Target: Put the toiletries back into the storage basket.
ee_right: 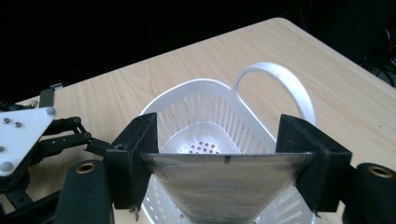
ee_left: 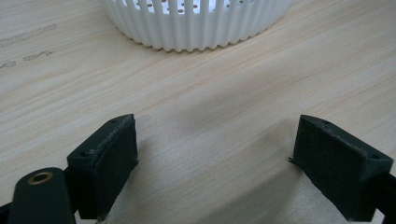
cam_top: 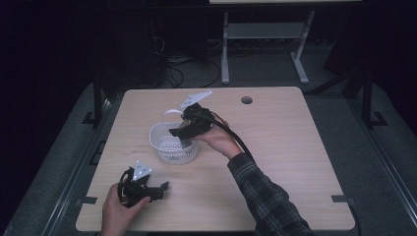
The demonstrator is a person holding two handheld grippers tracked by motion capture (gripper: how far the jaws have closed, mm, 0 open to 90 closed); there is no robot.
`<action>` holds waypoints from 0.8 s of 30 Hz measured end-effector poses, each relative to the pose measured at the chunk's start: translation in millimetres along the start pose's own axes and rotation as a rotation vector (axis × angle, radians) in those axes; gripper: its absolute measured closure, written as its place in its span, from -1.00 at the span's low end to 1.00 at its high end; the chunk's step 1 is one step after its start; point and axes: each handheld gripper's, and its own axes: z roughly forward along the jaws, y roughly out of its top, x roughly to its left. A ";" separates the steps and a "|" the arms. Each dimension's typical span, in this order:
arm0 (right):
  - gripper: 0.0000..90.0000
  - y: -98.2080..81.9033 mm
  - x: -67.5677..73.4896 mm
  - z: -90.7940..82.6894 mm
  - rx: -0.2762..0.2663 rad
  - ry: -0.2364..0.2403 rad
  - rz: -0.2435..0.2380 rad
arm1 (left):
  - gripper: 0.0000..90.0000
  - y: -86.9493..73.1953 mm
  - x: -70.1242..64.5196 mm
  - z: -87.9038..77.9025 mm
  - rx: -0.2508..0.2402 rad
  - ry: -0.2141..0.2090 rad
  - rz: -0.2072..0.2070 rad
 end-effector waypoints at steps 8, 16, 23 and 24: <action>-0.34 -7.4 -0.8 5.3 0.010 0.000 0.003 | -0.72 0.0 0.0 0.0 0.000 0.000 0.000; -0.34 -13.7 -2.4 10.1 0.023 -0.002 0.013 | -0.72 0.0 0.1 -0.1 0.001 -0.001 0.002; -0.34 -18.2 -2.8 14.7 0.039 -0.001 0.002 | -0.72 0.0 0.1 -0.2 0.003 0.000 0.003; -0.34 -18.9 -2.4 15.5 0.043 -0.002 0.003 | -0.72 0.0 0.1 -0.2 0.003 -0.001 0.002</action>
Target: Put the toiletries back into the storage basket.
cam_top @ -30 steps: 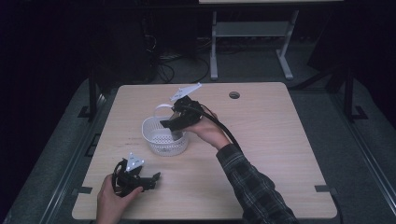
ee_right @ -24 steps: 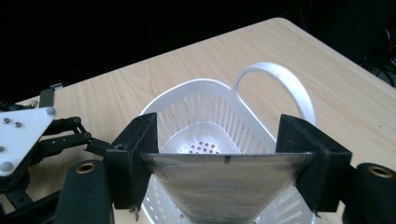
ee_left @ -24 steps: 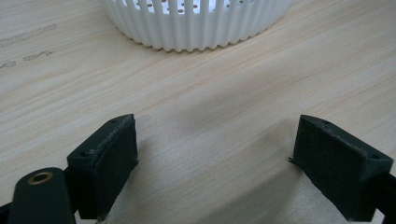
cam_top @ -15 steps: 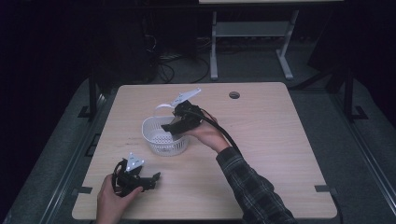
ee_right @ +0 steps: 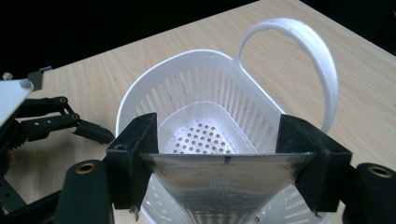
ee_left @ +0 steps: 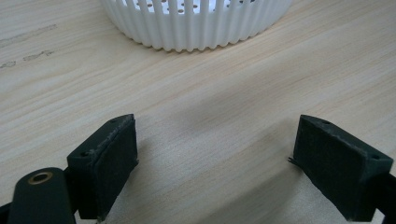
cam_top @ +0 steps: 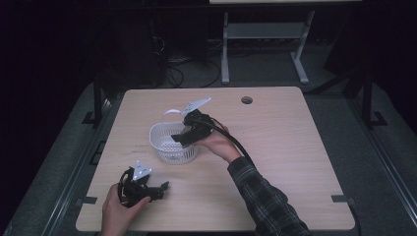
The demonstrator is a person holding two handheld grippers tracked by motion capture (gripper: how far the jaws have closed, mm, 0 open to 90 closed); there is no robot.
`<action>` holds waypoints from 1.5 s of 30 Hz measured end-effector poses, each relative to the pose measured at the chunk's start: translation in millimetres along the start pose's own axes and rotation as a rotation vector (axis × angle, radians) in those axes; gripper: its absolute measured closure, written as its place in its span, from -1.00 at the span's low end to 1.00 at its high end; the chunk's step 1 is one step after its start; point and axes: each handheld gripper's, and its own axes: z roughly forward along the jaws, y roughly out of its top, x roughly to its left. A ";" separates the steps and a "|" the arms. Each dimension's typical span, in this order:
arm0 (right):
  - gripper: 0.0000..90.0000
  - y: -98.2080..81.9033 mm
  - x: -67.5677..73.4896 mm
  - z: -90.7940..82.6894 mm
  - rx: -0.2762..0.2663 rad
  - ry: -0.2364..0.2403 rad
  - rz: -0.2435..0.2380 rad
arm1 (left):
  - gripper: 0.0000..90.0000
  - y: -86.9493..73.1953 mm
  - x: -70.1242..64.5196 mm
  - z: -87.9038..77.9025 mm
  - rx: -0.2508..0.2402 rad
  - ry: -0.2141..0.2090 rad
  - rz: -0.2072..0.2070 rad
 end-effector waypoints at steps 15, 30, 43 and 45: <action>-0.40 -3.8 0.1 3.0 0.016 0.003 -0.006 | -0.72 0.0 0.0 0.0 0.000 0.000 -0.001; -0.69 -9.5 -4.7 -17.3 -0.002 -0.004 0.032 | -0.72 0.0 0.1 0.0 -0.001 -0.002 0.000; -0.69 -35.8 -10.5 -49.8 -0.025 -0.039 0.045 | -0.72 -0.2 -0.1 -0.3 0.000 -0.001 0.000; -0.69 -41.1 -11.2 -54.1 -0.028 -0.047 0.050 | -0.72 -0.1 0.0 -0.4 0.001 -0.002 0.000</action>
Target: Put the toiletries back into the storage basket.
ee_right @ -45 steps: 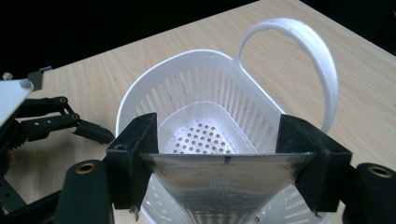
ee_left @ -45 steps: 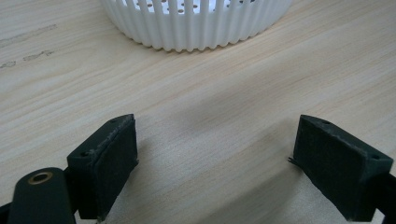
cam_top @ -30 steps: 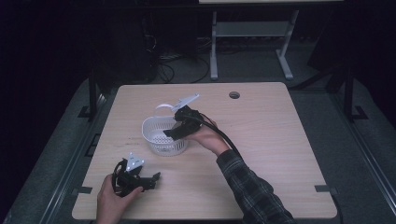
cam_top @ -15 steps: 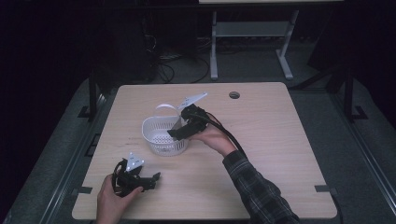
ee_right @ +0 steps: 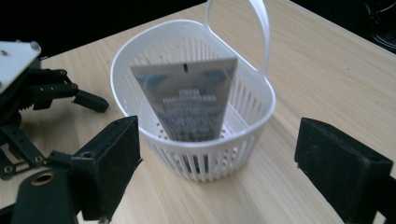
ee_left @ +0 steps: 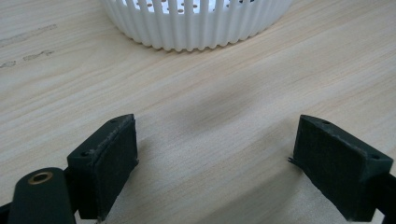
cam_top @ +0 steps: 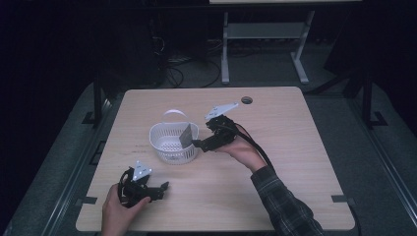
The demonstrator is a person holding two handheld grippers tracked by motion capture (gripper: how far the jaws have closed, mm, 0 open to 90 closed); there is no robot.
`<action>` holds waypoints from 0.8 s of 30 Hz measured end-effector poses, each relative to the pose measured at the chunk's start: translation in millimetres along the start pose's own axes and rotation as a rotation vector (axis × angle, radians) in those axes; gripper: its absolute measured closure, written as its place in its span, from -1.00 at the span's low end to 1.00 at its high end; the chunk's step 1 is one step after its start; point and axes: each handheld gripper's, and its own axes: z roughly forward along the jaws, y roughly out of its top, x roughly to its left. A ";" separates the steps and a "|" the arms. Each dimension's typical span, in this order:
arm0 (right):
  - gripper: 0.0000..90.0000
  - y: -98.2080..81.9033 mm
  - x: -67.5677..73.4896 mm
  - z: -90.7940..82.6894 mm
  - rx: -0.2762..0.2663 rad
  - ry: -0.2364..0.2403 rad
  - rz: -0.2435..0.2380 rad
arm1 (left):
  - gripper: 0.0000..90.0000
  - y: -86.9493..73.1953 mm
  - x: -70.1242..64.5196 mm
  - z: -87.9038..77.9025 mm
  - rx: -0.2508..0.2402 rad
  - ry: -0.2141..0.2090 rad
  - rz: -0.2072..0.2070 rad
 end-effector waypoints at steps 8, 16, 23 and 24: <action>-0.69 -24.3 -9.3 -19.9 -0.009 -0.036 0.032 | -0.72 0.0 -0.3 0.2 -0.005 0.003 -0.002; -0.70 -49.1 -15.4 -40.5 -0.034 -0.065 0.071 | -0.72 -0.1 -0.5 0.4 -0.005 0.002 -0.006; -0.73 -78.0 -15.3 -58.5 -0.049 -0.104 0.100 | -0.72 -0.2 -0.5 0.5 -0.007 0.001 -0.007; -0.73 -84.0 -15.8 -61.3 -0.041 -0.110 0.101 | -0.72 -0.2 -0.4 0.4 -0.007 0.001 -0.006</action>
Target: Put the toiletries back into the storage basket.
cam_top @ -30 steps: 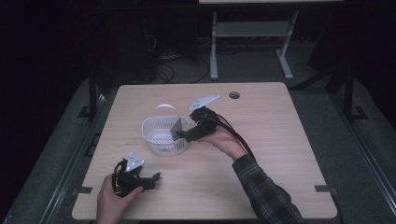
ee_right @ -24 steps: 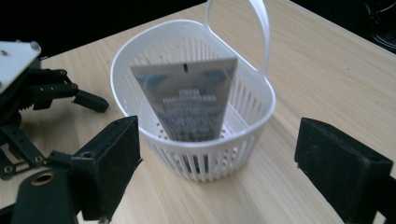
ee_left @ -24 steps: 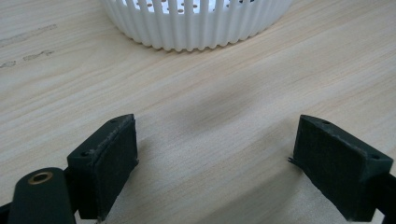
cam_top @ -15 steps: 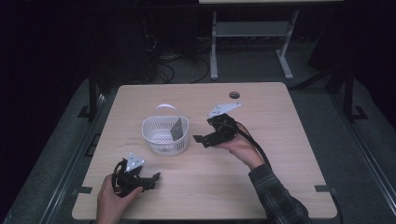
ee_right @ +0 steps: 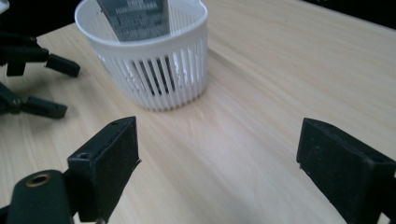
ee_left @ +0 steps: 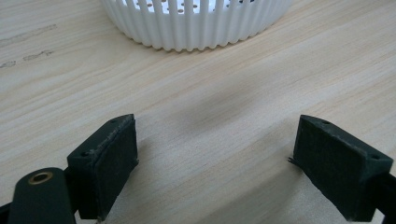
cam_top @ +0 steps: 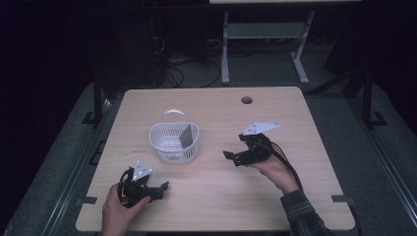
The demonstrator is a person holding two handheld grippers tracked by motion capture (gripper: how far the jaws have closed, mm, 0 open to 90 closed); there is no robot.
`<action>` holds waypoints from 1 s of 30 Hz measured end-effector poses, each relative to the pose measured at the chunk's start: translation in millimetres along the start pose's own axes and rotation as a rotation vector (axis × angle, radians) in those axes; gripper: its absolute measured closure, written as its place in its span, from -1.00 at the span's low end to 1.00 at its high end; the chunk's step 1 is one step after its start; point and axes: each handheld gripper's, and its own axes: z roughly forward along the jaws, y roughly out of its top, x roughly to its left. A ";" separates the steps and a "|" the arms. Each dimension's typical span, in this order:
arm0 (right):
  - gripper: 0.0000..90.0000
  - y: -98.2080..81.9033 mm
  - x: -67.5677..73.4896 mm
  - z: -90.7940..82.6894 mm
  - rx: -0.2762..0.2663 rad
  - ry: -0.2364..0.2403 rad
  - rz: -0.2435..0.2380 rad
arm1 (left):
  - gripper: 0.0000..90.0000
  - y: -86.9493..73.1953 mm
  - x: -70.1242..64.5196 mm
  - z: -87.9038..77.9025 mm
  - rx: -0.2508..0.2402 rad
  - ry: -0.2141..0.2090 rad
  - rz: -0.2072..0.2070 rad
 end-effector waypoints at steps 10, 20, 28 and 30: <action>-0.75 -36.8 -5.7 -24.0 0.010 -0.056 0.039 | -0.72 -0.2 -0.1 0.1 -0.002 0.000 -0.002; -0.75 -72.6 -7.5 -44.0 0.030 -0.113 0.092 | -0.72 -0.4 0.4 -0.5 0.003 -0.003 0.006; -0.76 -101.1 -11.7 -53.5 0.071 -0.179 0.126 | -0.72 -0.5 0.1 -0.3 0.000 -0.002 0.003; -0.76 -106.7 -12.6 -55.4 0.078 -0.192 0.131 | -0.72 -0.5 0.1 -0.4 0.000 -0.002 0.003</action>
